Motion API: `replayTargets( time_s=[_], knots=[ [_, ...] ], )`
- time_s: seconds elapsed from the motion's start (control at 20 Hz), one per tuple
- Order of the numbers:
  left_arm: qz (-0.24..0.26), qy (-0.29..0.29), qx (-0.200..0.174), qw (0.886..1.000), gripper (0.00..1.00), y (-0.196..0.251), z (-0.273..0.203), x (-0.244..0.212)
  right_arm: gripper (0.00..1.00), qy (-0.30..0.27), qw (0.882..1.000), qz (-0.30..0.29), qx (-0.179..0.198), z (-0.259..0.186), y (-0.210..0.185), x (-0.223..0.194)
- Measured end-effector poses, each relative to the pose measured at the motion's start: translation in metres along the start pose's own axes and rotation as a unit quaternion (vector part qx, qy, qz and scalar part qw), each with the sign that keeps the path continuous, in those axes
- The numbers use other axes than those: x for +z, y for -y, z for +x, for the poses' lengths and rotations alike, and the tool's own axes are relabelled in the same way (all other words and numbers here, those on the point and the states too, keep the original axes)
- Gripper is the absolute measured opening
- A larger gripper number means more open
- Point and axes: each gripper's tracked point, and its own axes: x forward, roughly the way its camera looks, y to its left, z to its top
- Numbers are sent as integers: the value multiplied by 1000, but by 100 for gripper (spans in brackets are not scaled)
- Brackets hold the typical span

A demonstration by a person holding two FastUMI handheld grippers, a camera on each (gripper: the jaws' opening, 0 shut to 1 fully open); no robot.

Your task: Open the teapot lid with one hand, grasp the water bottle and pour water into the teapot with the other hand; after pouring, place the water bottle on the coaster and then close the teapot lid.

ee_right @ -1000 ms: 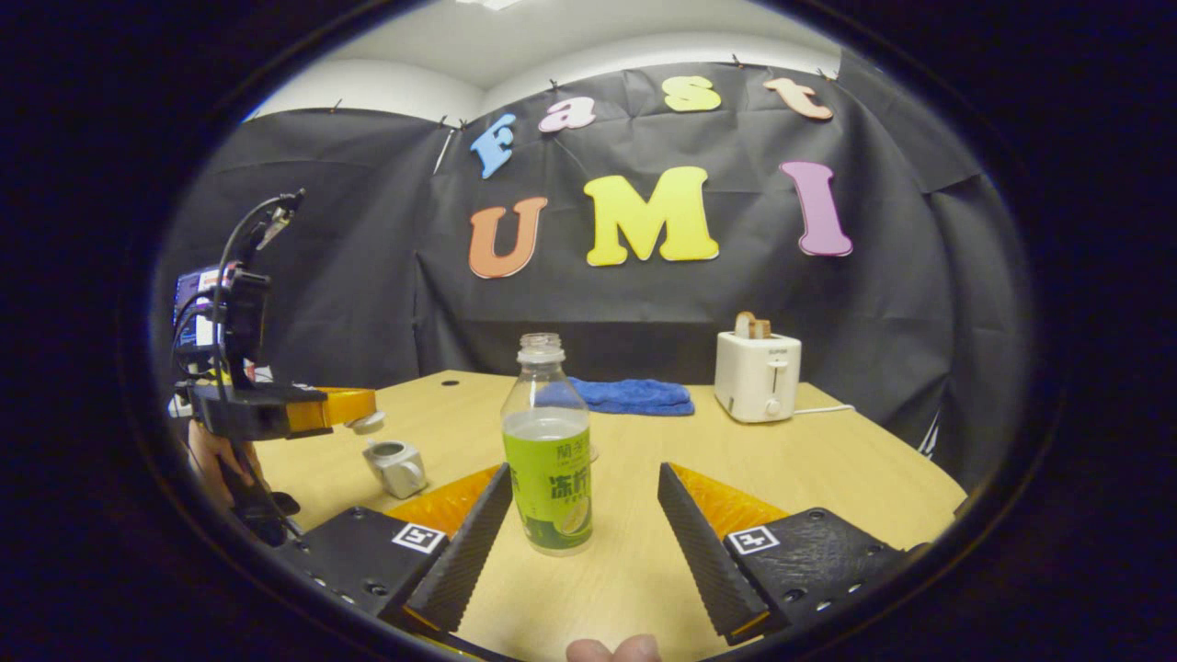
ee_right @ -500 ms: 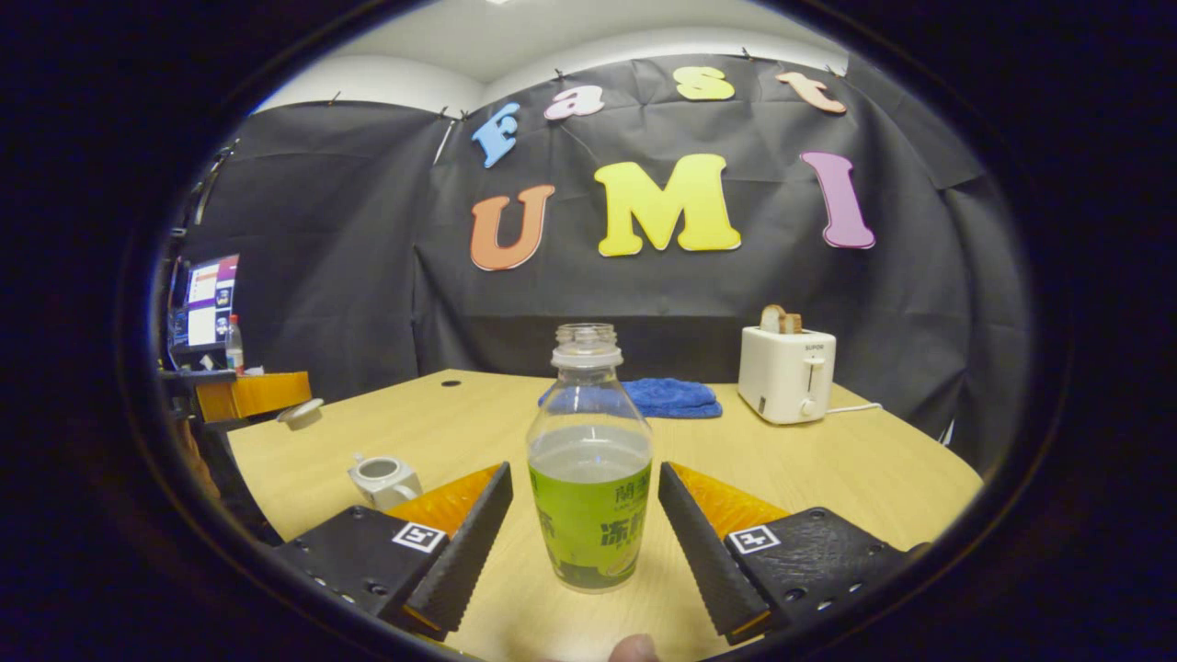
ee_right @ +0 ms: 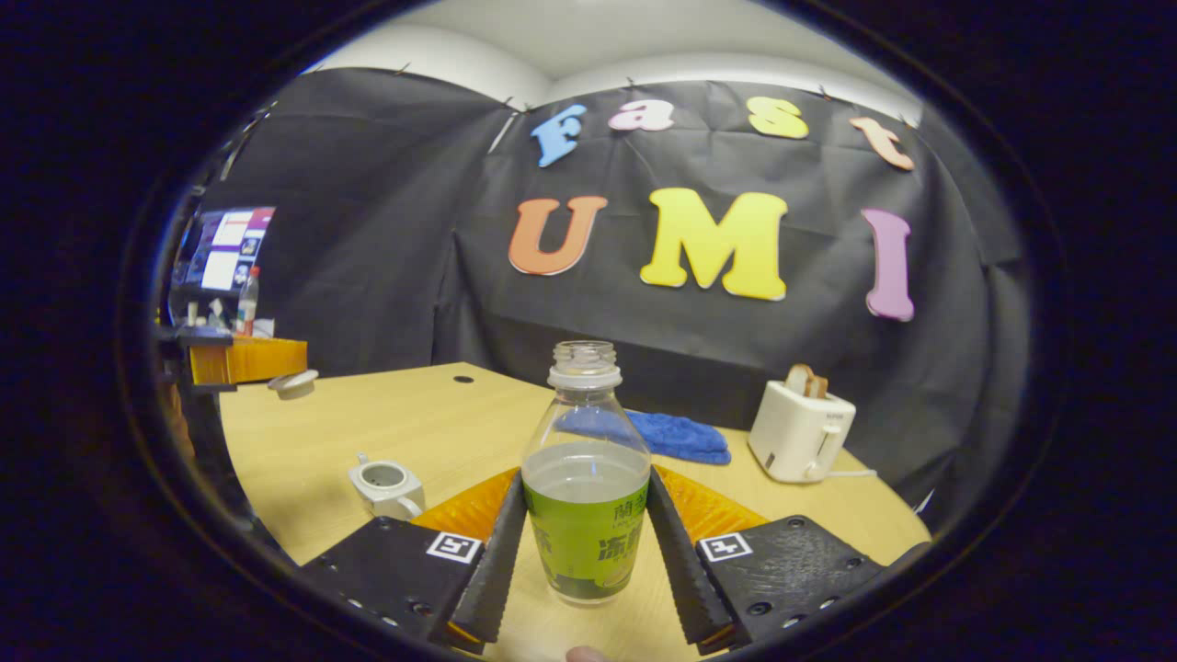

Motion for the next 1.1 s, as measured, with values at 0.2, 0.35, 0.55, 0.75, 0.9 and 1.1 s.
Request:
replayTargets(
  time_s=[0.2, 0.35, 0.55, 0.75, 0.9, 1.1],
  knots=[
    [3, 3, -16, 1000, 3, -1, 0, 2, 71, -13, 988, -155, 24, 20, -17, 9],
    [0, 5, -10, 1000, 3, -16, 1, 2, 71, -4, 958, -287, 21, 33, -25, 11],
    [3, 2, 10, 1000, 3, -39, 0, 0, 71, 3, 911, -411, 27, 45, -38, -4],
    [1, 0, 11, 1000, 3, -47, -2, 0, 72, 12, 868, -496, 20, 50, -52, -10],
    [5, -3, 10, 1000, 3, -51, 0, -4, 71, 41, 813, -581, 12, 62, -61, 0],
    [5, -7, 12, 1000, 3, -59, 0, -5, 72, 54, 769, -637, 23, 70, -71, -2]
  ],
)
